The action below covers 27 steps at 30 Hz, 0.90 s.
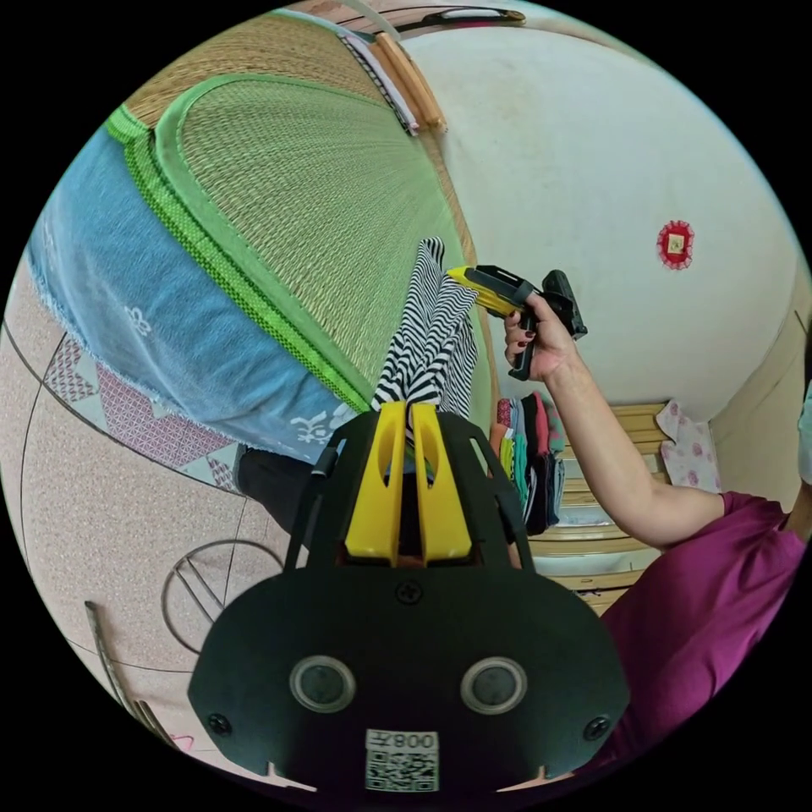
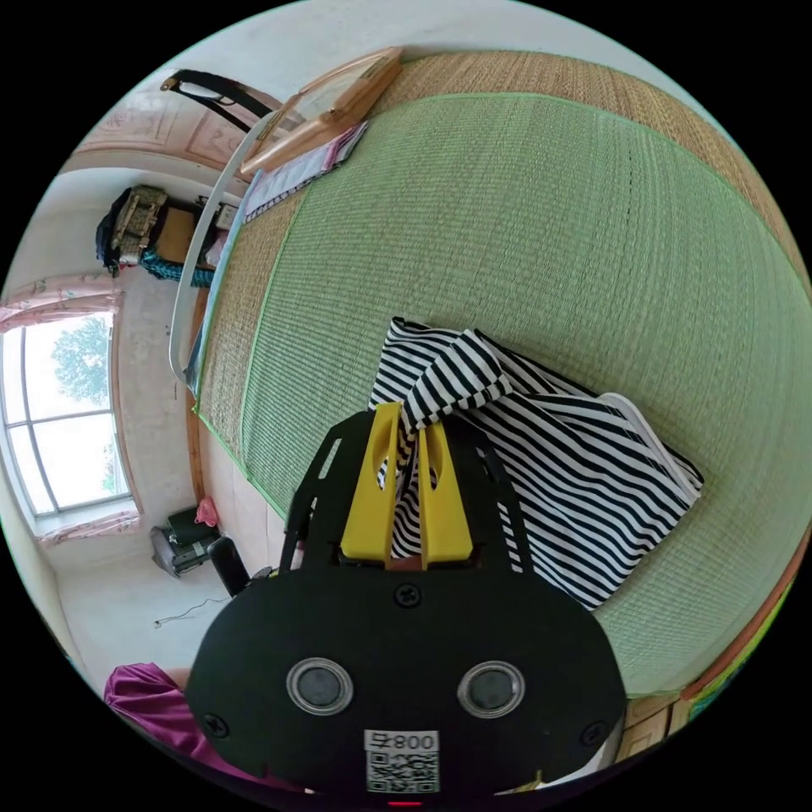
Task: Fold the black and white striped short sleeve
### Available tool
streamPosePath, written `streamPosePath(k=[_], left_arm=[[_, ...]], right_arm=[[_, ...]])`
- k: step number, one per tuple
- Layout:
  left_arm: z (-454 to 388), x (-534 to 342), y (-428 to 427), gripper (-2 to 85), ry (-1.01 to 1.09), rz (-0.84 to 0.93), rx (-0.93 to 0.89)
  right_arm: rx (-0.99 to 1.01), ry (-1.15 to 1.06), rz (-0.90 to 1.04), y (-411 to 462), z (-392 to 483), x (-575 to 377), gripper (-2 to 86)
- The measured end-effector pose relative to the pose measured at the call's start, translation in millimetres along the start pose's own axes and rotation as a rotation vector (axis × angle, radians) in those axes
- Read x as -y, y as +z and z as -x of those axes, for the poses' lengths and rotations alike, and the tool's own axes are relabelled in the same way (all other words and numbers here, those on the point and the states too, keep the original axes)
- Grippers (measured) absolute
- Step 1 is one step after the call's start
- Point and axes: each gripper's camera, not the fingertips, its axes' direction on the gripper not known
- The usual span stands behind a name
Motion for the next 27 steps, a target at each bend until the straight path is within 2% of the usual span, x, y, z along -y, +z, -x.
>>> streamPosePath(k=[10, 19, 27], left_arm=[[26, -29, 0, 0.9, 0.015, -0.009, 0.045], [27, -43, -3, 0.2, 0.062, -0.031, 0.056], [15, -39, 19, 0.2, 0.131, 0.017, 0.104]], right_arm=[[0.004, -0.062, 0.005, -27, 16, 22, 6.2], [0.04, -0.076, -0.07, -64, 7, 22, 1.9], [-0.08, -0.106, 0.018, -36, -1, 42, -0.3]])
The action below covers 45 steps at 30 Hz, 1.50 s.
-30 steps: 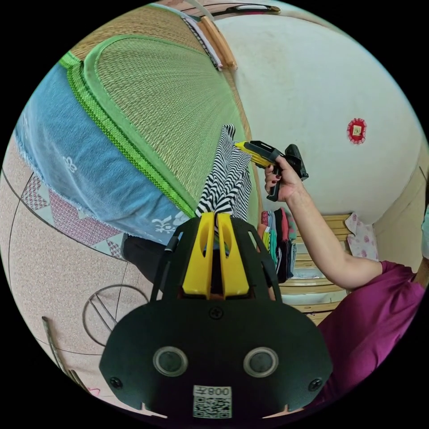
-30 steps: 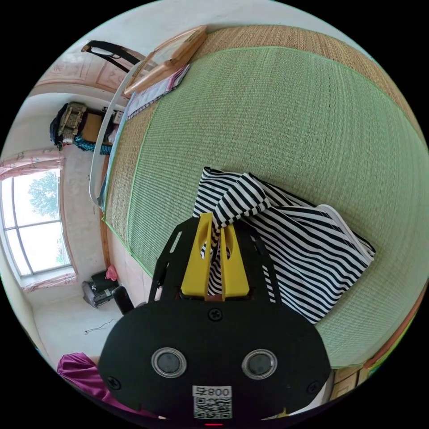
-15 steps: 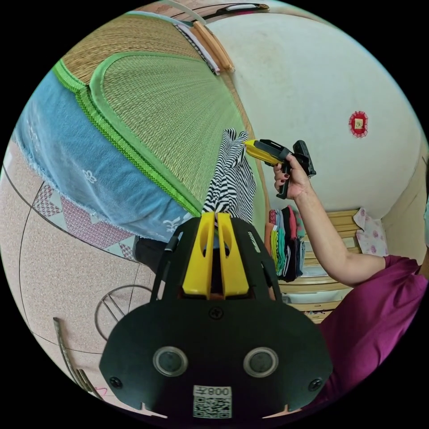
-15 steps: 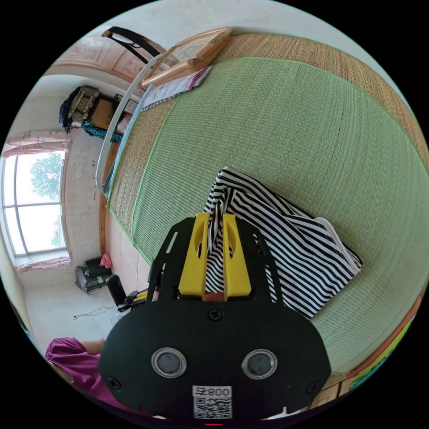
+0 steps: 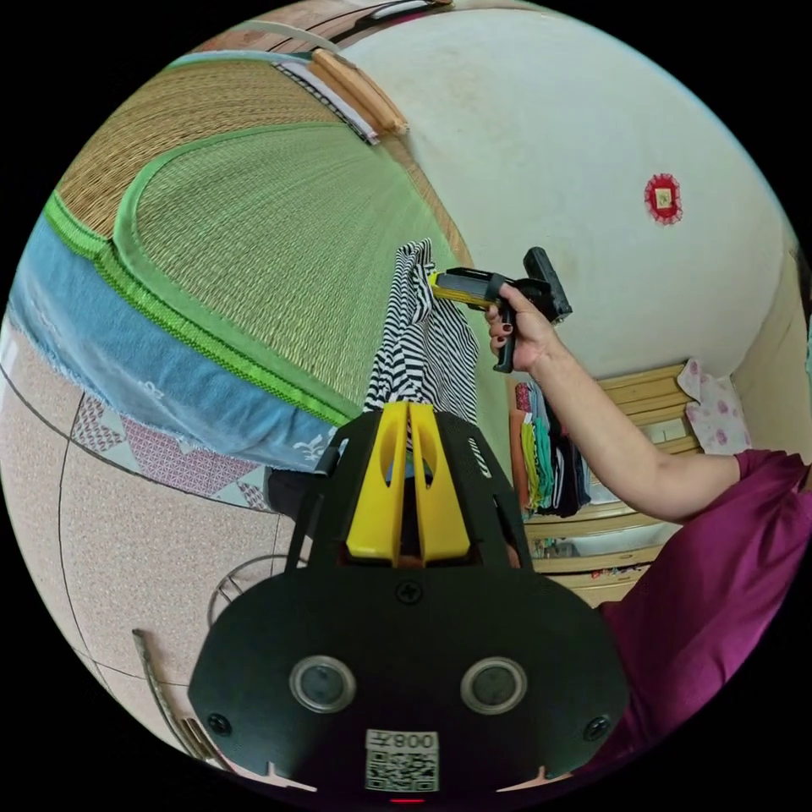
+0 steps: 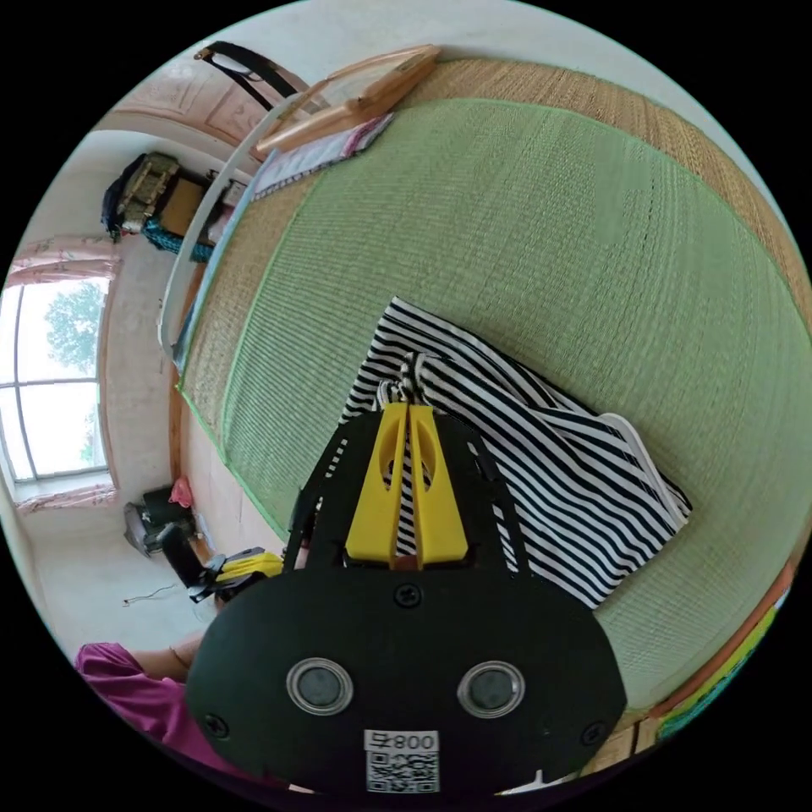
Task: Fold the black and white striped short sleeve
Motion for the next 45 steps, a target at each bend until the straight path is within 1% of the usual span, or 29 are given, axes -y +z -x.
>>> streamPosePath(k=[5, 10, 14, 18, 20, 22, 24, 26, 31, 36, 40, 43, 45], left_arm=[[-8, -1, -1, 0.2, 0.01, -0.002, 0.057], [-28, -1, -12, 0.1, 0.071, -0.012, 0.094], [-53, 10, -9, 0.1, 0.166, -0.013, 0.104], [-61, 23, 12, 0.1, 0.2, 0.054, 0.14], [-60, 29, 25, 0.1, 0.188, 0.102, 0.201], [-60, 31, 29, 0.1, 0.184, 0.119, 0.205], [-62, 34, 27, 0.1, 0.179, 0.116, 0.199], [-67, 37, 23, 0.1, 0.177, 0.116, 0.205], [-78, 42, 9, 0.2, 0.194, 0.115, 0.215], [-84, 42, -14, 0.4, 0.171, 0.079, 0.208], [-80, 37, -35, 0.9, 0.112, 0.053, 0.187], [-80, 35, -47, 2.0, 0.086, 0.032, 0.178], [-87, 37, -50, 2.9, 0.1, 0.033, 0.184]], right_arm=[[0.069, -0.03, -0.051, -12, -17, -6, -0.3], [0.174, -0.006, -0.04, -28, -43, -8, 0.0], [0.11, -0.024, -0.065, -53, -45, -13, 0.1], [0.057, -0.002, -0.152, -88, -52, -23, 0.1], [0.07, 0.009, -0.151, -95, -59, -21, 0.1], [0.088, 0.013, -0.115, -95, -67, -16, 0.1], [0.054, 0.022, -0.061, -91, -78, -11, 0.1], [0.088, 0.039, -0.073, -101, -87, -12, 0.1], [0.1, 0.026, -0.127, -143, -100, -27, 0.0], [0.215, 0.045, -0.226, -209, -135, -87, 0.1], [0.295, 0.08, -0.22, -235, -167, -149, 0.2], [0.304, 0.171, -0.221, -251, -192, -205, 0.3], [0.346, 0.221, -0.213, -257, -206, -247, 0.5]])
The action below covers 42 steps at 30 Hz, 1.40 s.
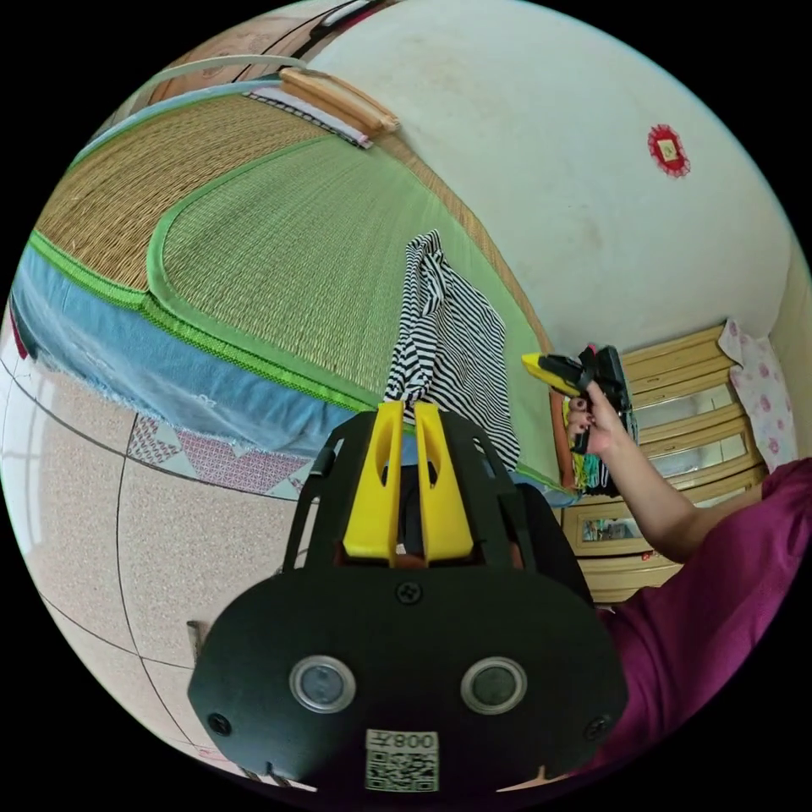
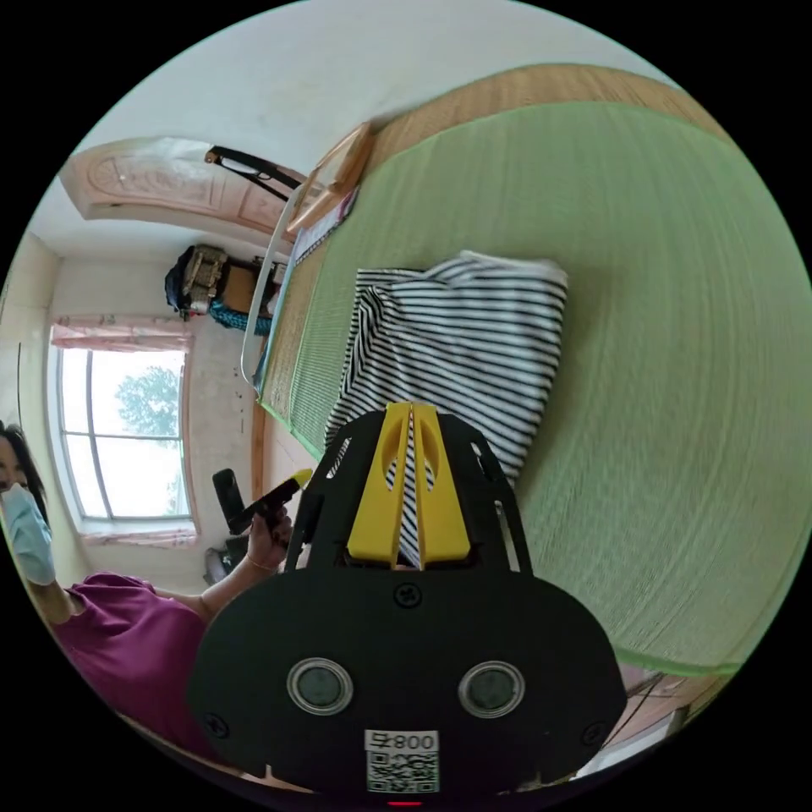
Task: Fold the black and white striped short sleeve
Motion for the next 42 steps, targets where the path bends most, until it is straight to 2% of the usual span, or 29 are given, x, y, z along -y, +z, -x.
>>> streamPosePath(k=[3, 8, 13, 16, 24, 26, 31, 33, 42], left_arm=[[-18, 12, 2, 4.3, 0.07, 0.023, 0.035], [-43, 39, 25, 3.1, 0.153, 0.122, 0.204], [-45, 47, 4, 0.9, 0.086, 0.082, 0.161], [-48, 49, -5, 0.5, 0.077, 0.086, 0.157], [-54, 56, -17, 0.3, 0.042, 0.086, 0.143], [-58, 58, -20, 0.3, 0.04, 0.084, 0.137], [-59, 61, -26, 0.3, 0.011, 0.066, 0.106], [-60, 62, -27, 0.3, 0.003, 0.066, 0.1], [-70, 67, -30, 0.3, -0.009, 0.063, 0.065]], right_arm=[[0.015, 0.041, 0.017, -14, -8, -35, 1.0], [0.01, 0.027, 0.068, -21, 7, -66, 1.8], [-0.025, -0.052, 0.118, -25, 41, -80, 3.0], [-0.126, -0.142, 0.134, -28, 71, -90, 5.1], [-0.609, -0.553, 0.192, -3, 180, -148, 8.9], [-0.677, -0.609, 0.186, 5, 196, -158, 9.0], [-0.772, -0.678, 0.217, 24, 221, -177, 8.0], [-0.829, -0.691, 0.186, 22, 232, -186, 4.5], [-0.811, -0.667, 0.086, -26, 260, -211, 0.2]])
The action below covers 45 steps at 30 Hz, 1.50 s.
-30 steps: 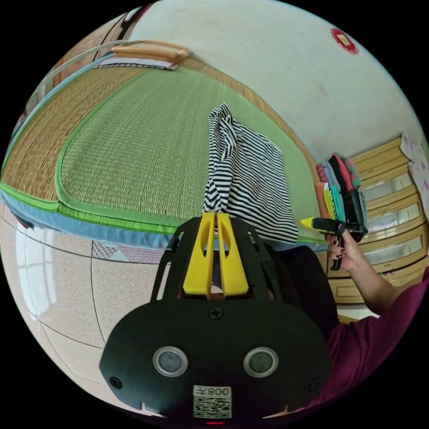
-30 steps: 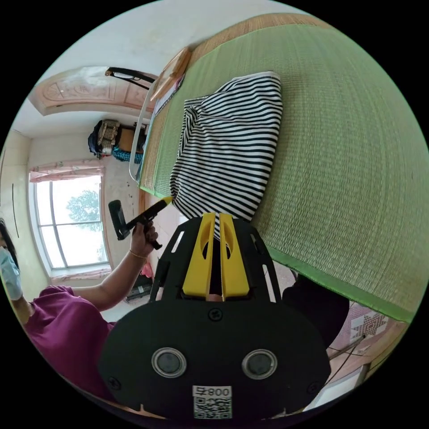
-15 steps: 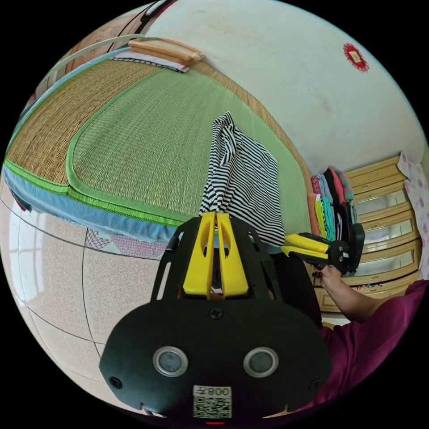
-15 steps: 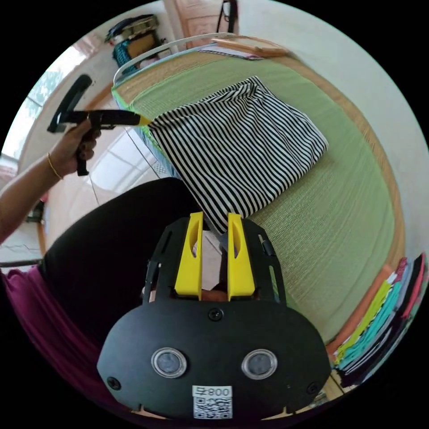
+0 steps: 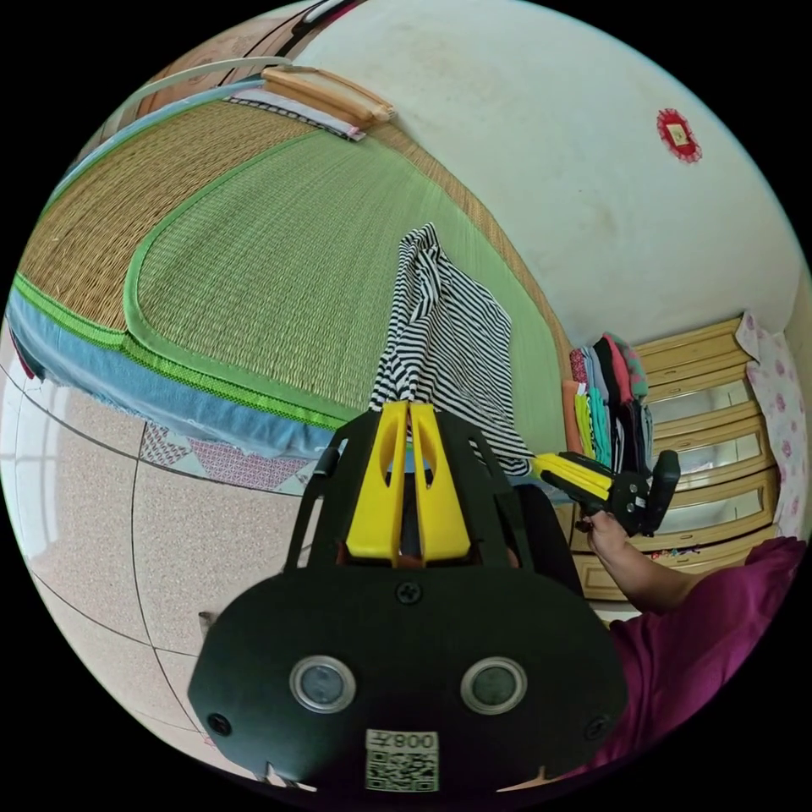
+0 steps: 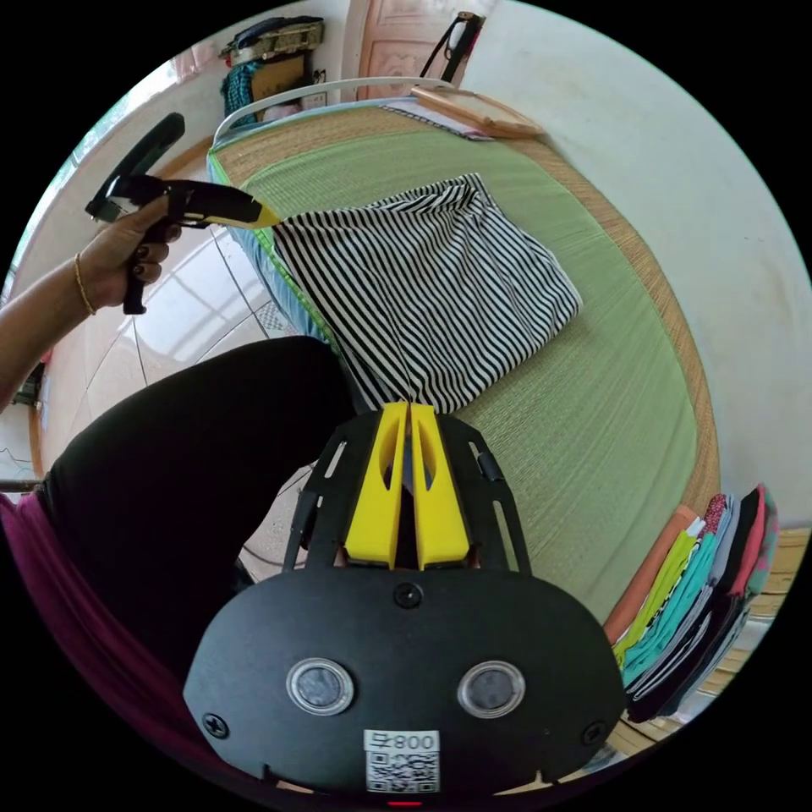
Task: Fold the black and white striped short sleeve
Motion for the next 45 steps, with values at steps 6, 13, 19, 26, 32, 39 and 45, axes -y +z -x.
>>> streamPosePath(k=[6, 13, 19, 26, 32, 39, 45], left_arm=[[-6, 0, 17, 0.4, -0.012, 0.05, 0.052], [-23, 4, 18, 0.4, -0.006, 0.047, 0.054], [-39, 2, 16, 0.2, -0.031, 0.015, 0.1], [-101, 0, 39, 0.5, 0.079, 0.036, -0.044], [-171, 10, 118, 2.1, 0.212, 0.264, -0.207], [-213, 31, 194, 5.2, 0.243, 0.541, -0.232], [-222, 38, 240, 6.0, 0.144, 0.591, -0.274]], right_arm=[[0.081, 0.032, 0.073, 14, 0, -17, 0.1], [0.15, 0.08, 0.099, 28, -8, -36, 0.1], [0.239, 0.148, 0.099, 37, -20, -62, 0.6], [0.398, 0.265, 0.068, 48, -45, -105, 2.7], [0.603, 0.452, 0.057, 71, -79, -162, 5.9], [0.857, 0.635, -0.022, 105, -104, -224, 6.9], [0.985, 0.729, -0.048, 134, -106, -266, 7.3]])
